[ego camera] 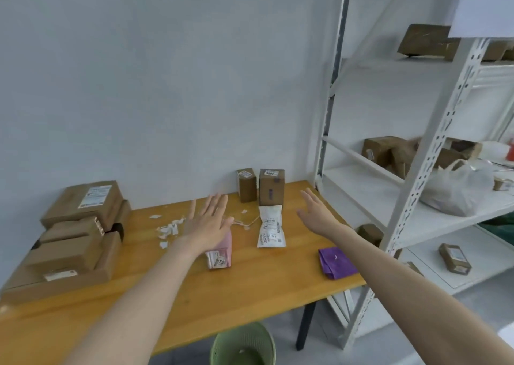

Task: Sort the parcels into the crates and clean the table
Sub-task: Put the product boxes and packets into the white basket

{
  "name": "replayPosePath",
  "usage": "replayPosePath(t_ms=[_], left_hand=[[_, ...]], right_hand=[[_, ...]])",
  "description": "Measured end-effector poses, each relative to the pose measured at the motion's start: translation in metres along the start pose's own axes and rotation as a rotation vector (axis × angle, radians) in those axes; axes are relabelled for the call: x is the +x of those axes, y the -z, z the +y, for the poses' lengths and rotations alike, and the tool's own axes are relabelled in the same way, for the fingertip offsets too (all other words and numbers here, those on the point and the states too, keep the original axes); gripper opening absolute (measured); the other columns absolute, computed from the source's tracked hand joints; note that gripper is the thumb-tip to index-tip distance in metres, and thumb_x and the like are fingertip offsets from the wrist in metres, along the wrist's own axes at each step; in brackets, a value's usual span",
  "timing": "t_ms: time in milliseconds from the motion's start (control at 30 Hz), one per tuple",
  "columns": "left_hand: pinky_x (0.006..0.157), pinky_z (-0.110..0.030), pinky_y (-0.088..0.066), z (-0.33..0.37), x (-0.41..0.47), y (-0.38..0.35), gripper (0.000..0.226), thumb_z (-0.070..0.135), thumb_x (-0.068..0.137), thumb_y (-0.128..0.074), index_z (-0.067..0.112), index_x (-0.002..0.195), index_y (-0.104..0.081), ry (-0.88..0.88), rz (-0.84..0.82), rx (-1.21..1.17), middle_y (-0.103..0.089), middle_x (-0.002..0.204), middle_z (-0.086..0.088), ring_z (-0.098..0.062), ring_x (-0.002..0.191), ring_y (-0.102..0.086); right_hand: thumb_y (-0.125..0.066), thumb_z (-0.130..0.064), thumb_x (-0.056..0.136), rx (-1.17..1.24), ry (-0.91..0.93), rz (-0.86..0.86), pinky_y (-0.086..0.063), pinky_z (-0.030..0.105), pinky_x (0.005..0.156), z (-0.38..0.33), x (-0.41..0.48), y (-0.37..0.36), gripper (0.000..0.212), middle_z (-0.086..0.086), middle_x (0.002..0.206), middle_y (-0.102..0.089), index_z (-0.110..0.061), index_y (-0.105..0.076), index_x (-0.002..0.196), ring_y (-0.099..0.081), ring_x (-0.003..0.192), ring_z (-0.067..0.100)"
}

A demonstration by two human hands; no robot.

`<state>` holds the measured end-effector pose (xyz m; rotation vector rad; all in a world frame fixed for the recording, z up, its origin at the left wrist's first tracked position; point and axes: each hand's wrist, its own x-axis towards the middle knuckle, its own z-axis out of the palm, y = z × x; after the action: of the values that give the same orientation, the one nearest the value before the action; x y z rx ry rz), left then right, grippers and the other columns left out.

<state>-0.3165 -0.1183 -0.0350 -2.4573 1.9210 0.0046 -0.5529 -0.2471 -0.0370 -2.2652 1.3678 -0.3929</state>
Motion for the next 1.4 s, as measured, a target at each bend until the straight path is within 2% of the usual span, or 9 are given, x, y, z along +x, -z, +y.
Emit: replayPosePath(t_ms=[300,500,667,800,933,1167,1233,1300,1400], left_hand=[[0.113,-0.042,0.017,-0.015,0.084,-0.02,0.061,0.048,0.1,-0.009,0.02,0.148,0.017,0.007,-0.085,0.024,0.023,0.155,0.0,-0.014,0.143,0.021],[0.113,-0.04,0.016,-0.006,0.187,-0.005,0.058,0.041,0.102,-0.011,0.015,0.151,0.008,0.029,-0.082,0.073,0.016,0.157,0.001,-0.013,0.144,0.017],[0.115,-0.042,0.014,0.018,0.263,-0.018,0.057,0.04,0.103,-0.012,0.015,0.151,0.005,0.001,-0.134,0.075,0.01,0.159,0.001,-0.014,0.145,0.014],[0.116,-0.044,0.01,0.04,0.311,-0.035,0.057,0.039,0.103,-0.016,0.015,0.152,0.002,-0.057,-0.184,0.104,0.009,0.159,0.001,-0.015,0.145,0.014],[0.116,-0.043,0.011,0.056,0.339,-0.061,0.058,0.024,0.102,-0.025,0.014,0.152,0.003,-0.094,-0.251,0.095,0.01,0.159,0.001,-0.015,0.145,0.014],[0.115,-0.047,0.009,0.062,0.386,-0.086,0.071,0.009,0.095,-0.037,0.011,0.151,0.007,-0.083,-0.334,0.042,0.014,0.158,-0.002,-0.017,0.145,0.014],[0.117,-0.046,0.006,0.066,0.393,-0.09,0.071,0.007,0.095,-0.037,0.01,0.151,0.007,-0.05,-0.329,0.008,0.013,0.158,-0.004,-0.02,0.146,0.012],[0.119,-0.044,0.0,0.071,0.401,-0.094,0.069,0.009,0.096,-0.039,0.011,0.151,0.002,-0.022,-0.296,-0.059,0.006,0.159,-0.006,-0.026,0.146,0.006],[0.114,-0.034,-0.028,0.078,0.411,-0.1,0.065,0.015,0.093,-0.049,0.013,0.149,-0.016,0.087,-0.184,-0.387,-0.018,0.154,-0.009,-0.028,0.139,-0.026]], right_hand=[[-0.035,-0.021,0.102,0.009,-0.028,-0.087,-0.019,0.039,0.118,0.025,0.108,-0.015,0.058,0.002,0.16,0.002,-0.014,-0.009,0.153,-0.008,0.147,0.022],[-0.034,-0.019,0.102,0.118,-0.054,-0.142,-0.023,0.038,0.116,0.052,0.214,-0.004,0.057,0.006,0.159,-0.011,-0.01,-0.01,0.152,-0.018,0.145,0.023],[-0.032,-0.014,0.102,0.118,0.008,-0.245,-0.014,0.027,0.114,0.08,0.276,-0.013,0.054,0.005,0.159,-0.012,-0.01,-0.01,0.151,-0.013,0.146,0.02],[-0.03,-0.015,0.103,0.048,0.027,-0.34,-0.012,0.027,0.115,0.1,0.314,-0.024,0.054,0.007,0.16,-0.008,-0.012,-0.006,0.152,-0.009,0.147,0.021],[-0.028,-0.013,0.103,-0.073,0.089,-0.362,-0.004,0.026,0.116,0.106,0.331,-0.041,0.057,0.008,0.16,-0.001,-0.006,0.002,0.151,-0.003,0.148,0.019],[-0.03,-0.033,0.103,-0.152,0.083,-0.365,-0.006,0.037,0.12,0.103,0.369,-0.069,0.057,-0.005,0.16,0.002,-0.021,-0.004,0.153,0.004,0.148,0.022],[-0.031,-0.031,0.103,-0.118,0.09,-0.33,-0.005,0.034,0.12,0.107,0.375,-0.074,0.055,-0.004,0.16,-0.006,-0.02,-0.009,0.153,-0.002,0.148,0.02],[-0.036,-0.024,0.101,-0.056,0.117,-0.279,-0.013,0.027,0.118,0.108,0.379,-0.073,0.049,0.0,0.154,-0.027,-0.017,-0.027,0.149,-0.022,0.142,0.017],[-0.042,-0.015,0.097,0.079,0.102,-0.232,-0.037,0.018,0.095,0.104,0.385,-0.068,0.033,0.0,0.12,-0.048,-0.012,-0.053,0.127,-0.046,0.106,0.011]])
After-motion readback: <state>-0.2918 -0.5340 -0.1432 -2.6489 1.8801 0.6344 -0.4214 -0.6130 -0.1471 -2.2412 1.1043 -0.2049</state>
